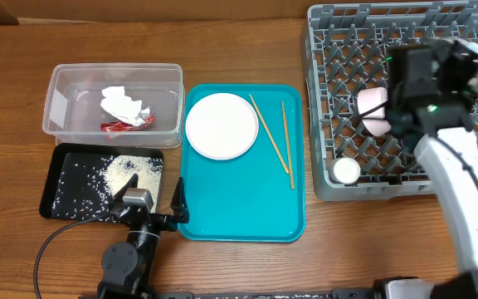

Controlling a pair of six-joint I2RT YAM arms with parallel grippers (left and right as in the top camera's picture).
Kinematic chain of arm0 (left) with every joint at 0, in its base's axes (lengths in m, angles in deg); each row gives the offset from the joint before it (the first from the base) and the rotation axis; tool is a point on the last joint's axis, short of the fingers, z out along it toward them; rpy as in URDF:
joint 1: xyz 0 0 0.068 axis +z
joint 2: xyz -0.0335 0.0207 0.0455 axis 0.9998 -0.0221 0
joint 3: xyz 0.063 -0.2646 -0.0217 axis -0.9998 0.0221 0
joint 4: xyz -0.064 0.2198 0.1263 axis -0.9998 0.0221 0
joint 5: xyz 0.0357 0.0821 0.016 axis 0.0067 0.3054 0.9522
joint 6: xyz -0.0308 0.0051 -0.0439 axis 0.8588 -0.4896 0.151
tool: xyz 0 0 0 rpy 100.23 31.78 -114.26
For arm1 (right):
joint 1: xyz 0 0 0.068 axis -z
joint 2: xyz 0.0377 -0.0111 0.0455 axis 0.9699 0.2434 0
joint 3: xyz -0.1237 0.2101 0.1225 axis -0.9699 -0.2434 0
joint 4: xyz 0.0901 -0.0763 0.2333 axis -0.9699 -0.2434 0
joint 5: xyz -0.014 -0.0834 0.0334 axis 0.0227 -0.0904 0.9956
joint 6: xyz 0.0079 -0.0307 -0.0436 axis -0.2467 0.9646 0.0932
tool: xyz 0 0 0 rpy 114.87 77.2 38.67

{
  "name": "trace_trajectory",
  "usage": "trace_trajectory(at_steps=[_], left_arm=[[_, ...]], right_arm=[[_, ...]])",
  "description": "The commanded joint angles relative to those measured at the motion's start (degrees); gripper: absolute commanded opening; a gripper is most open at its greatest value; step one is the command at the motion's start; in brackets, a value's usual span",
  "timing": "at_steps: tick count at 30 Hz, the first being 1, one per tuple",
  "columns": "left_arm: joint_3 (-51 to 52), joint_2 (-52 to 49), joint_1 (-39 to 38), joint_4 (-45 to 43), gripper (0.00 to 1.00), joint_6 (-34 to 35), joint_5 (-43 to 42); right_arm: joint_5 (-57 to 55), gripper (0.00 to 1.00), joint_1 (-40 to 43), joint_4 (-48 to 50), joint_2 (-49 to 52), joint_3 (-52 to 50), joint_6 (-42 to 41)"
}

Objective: Sort waste into correct bins and load items into the dishwasher
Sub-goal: 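Grasp the small grey bowl with the right gripper, place in rack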

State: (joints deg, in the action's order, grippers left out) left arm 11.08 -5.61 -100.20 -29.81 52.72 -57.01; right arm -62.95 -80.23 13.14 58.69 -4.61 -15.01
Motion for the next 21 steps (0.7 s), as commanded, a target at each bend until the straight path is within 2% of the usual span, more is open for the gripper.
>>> trace_trajectory(at_steps=[1, 10, 15, 21], left_arm=[[0.22, 0.52, 0.2, -0.11, 1.0, 0.22, -0.42], [0.22, 0.52, 0.2, -0.11, 1.0, 0.22, -0.42], [0.22, 0.52, 0.2, -0.11, 1.0, 0.22, -0.42], [0.22, 0.52, 0.2, -0.11, 1.0, 0.22, -0.42]], right_arm=[[-2.71, 0.04, 3.61, 0.37, 3.34, 0.0, 0.24], [-2.97, 0.04, 10.23, 1.86, 11.8, 0.0, 1.99], [-4.15, 0.04, 11.82, 5.66, 15.74, 0.0, 6.03], [-3.72, 0.04, 11.32, 7.23, 19.04, 0.0, 6.12]])
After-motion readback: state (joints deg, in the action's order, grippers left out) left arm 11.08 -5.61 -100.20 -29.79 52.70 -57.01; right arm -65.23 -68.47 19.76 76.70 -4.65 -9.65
